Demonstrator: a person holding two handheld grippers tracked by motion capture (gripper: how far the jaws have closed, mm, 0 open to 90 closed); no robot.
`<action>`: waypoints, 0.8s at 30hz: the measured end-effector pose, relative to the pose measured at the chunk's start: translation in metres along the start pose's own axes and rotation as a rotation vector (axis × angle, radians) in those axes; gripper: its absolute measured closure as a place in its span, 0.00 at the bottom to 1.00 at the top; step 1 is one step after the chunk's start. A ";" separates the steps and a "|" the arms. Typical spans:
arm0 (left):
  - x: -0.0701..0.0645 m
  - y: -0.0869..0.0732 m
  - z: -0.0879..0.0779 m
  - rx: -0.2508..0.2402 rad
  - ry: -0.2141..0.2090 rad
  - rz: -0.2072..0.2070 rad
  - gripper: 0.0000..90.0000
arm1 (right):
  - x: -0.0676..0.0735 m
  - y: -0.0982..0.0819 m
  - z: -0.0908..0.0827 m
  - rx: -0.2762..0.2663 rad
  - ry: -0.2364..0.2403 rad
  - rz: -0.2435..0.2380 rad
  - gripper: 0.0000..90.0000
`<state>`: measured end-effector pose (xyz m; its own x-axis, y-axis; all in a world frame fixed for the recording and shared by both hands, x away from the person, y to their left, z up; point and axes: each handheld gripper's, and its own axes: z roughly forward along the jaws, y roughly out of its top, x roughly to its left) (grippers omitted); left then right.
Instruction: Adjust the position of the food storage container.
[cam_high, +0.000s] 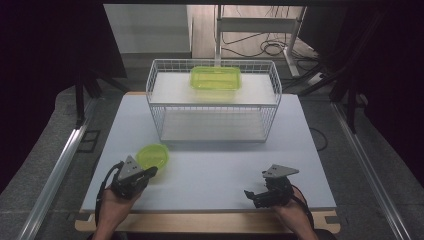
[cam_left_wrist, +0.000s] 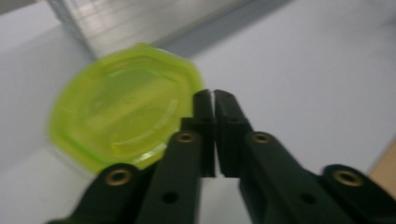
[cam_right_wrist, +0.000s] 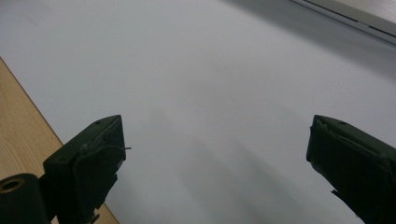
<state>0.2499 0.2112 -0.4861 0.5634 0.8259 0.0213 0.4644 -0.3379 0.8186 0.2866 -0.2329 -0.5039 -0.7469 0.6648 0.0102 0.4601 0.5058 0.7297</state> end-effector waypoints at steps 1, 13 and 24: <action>0.006 0.001 0.000 -0.005 0.009 -0.011 1.00 | 0.000 0.000 0.001 0.002 -0.002 -0.002 0.06; 0.069 -0.001 0.007 -0.016 0.167 -0.137 1.00 | -0.003 -0.002 0.002 0.022 -0.011 -0.007 0.06; 0.082 -0.015 0.030 0.053 0.185 -0.173 1.00 | -0.002 -0.004 0.005 0.043 -0.007 -0.016 0.07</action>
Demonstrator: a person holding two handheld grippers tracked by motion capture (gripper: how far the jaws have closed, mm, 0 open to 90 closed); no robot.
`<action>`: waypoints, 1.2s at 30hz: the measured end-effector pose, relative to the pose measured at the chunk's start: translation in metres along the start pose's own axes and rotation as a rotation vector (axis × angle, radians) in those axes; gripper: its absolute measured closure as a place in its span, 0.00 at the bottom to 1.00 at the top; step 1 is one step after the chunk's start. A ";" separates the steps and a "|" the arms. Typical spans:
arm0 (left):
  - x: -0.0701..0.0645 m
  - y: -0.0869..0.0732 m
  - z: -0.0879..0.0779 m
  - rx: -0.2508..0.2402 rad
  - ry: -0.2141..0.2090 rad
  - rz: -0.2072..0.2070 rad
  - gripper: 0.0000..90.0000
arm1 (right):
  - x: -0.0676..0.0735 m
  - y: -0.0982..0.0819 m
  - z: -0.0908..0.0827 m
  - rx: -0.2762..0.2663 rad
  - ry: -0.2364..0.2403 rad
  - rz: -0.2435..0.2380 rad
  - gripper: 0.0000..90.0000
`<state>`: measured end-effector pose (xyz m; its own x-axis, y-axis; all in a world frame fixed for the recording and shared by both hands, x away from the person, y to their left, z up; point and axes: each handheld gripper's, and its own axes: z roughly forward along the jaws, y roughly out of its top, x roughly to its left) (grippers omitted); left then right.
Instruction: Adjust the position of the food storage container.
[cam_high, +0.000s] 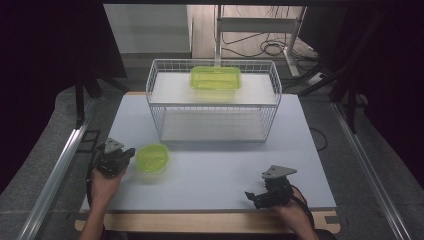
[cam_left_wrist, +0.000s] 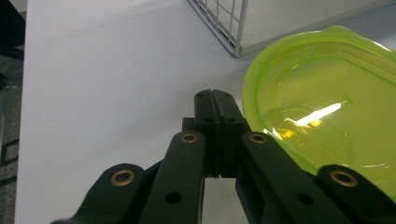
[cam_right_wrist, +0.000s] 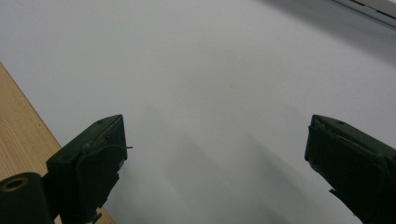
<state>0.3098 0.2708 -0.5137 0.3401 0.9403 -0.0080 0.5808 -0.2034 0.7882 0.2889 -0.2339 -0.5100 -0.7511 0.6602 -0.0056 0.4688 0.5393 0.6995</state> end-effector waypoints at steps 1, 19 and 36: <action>-0.001 0.000 0.001 -0.001 -0.002 -0.002 1.00 | 0.000 0.000 0.000 0.002 0.001 -0.001 0.07; -0.038 0.010 0.010 0.001 -0.042 0.047 1.00 | 0.001 -0.001 0.002 0.023 0.003 -0.012 0.07; -0.100 0.023 0.020 0.011 -0.136 0.133 1.00 | 0.001 -0.001 0.002 0.029 0.003 -0.017 0.07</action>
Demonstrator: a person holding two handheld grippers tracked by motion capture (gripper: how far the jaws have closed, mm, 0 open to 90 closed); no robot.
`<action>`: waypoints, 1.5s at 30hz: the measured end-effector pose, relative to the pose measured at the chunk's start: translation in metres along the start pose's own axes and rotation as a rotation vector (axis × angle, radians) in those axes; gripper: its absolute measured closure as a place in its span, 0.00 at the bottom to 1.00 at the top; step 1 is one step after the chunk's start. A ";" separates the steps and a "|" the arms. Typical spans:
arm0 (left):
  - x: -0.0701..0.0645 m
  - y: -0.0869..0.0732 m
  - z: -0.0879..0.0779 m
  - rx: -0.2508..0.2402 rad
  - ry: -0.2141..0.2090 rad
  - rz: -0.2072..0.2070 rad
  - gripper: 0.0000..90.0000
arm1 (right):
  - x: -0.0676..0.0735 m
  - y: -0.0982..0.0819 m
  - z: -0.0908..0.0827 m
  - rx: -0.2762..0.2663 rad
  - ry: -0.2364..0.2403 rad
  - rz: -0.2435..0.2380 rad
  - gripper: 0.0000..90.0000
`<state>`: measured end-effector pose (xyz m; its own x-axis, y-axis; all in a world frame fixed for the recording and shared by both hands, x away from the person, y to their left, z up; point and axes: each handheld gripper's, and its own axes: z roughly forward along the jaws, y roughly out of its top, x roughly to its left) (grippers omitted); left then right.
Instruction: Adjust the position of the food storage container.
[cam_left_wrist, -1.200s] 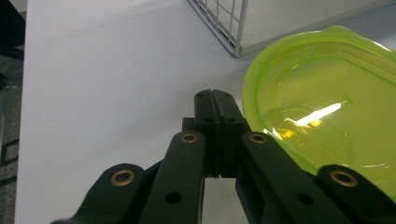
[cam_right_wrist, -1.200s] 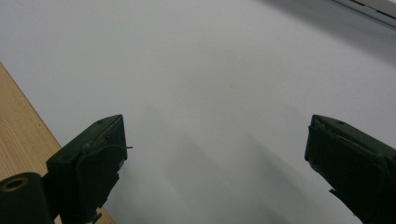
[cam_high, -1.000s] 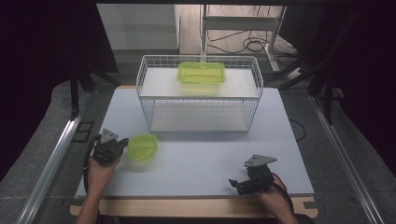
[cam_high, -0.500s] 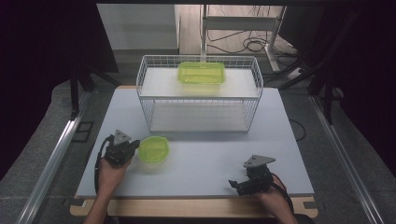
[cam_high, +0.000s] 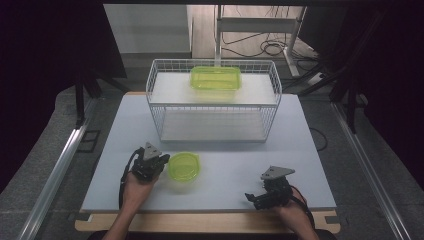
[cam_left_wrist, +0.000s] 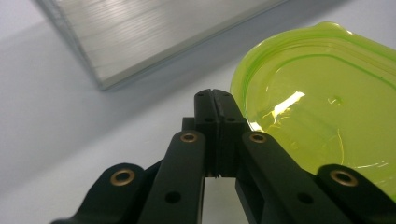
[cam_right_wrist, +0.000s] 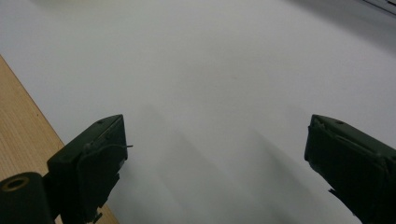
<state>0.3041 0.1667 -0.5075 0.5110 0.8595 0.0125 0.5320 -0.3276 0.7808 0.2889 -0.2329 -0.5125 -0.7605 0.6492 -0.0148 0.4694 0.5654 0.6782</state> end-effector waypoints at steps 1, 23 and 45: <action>-0.003 0.001 0.001 0.000 -0.008 0.002 1.00 | 0.000 0.000 0.000 0.001 0.000 0.000 0.07; -0.024 -0.014 0.005 0.091 -0.139 0.090 1.00 | -0.001 -0.001 -0.003 -0.008 -0.005 0.005 0.07; -0.065 -0.008 0.025 0.129 -0.229 0.148 1.00 | 0.000 -0.001 0.000 -0.003 -0.002 0.000 0.07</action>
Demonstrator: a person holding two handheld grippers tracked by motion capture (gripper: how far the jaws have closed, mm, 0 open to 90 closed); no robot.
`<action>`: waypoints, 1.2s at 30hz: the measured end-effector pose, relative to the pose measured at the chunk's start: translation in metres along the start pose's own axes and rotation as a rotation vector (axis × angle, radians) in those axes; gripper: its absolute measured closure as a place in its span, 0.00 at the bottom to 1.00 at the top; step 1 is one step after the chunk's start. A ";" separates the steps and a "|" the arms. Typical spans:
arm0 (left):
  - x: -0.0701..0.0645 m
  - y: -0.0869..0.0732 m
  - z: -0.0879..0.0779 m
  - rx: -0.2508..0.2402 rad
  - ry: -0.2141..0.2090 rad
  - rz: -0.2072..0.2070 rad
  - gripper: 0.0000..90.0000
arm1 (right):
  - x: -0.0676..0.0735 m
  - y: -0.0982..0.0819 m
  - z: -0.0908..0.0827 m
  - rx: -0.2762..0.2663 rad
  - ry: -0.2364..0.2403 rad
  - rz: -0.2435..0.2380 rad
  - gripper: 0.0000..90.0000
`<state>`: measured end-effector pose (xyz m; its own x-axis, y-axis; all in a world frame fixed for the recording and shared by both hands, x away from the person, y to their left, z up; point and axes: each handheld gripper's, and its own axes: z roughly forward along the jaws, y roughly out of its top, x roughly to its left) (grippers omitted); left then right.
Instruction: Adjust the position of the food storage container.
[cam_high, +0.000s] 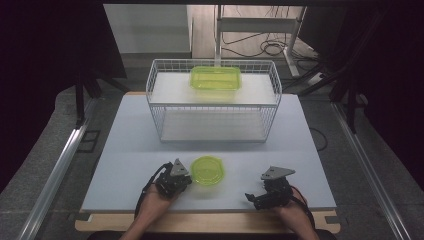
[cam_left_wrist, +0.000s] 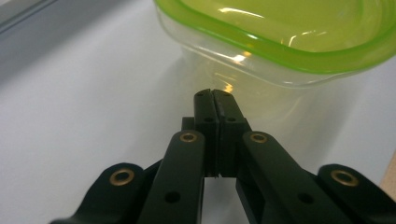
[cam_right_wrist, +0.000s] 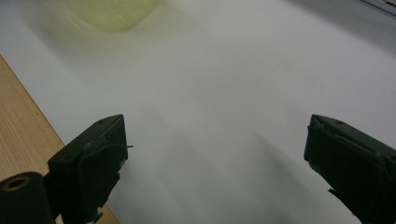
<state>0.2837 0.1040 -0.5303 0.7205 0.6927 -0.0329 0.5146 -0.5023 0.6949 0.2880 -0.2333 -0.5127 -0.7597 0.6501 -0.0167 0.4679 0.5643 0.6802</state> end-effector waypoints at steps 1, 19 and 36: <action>-0.002 0.001 0.002 0.002 -0.003 0.001 1.00 | 0.000 0.000 0.000 0.000 0.000 0.000 0.07; -0.009 -0.001 -0.013 -0.039 -0.031 -0.006 0.85 | -0.001 -0.001 -0.002 -0.013 0.002 0.013 0.07; -0.011 -0.035 -0.050 -0.098 0.025 -0.037 0.38 | -0.002 0.001 -0.009 -0.107 0.039 0.038 0.07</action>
<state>0.2348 0.1401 -0.5187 0.6890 0.7235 -0.0426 0.4921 -0.4238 0.7604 0.2859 -0.2384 -0.5057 -0.7602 0.6486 0.0379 0.4476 0.4806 0.7541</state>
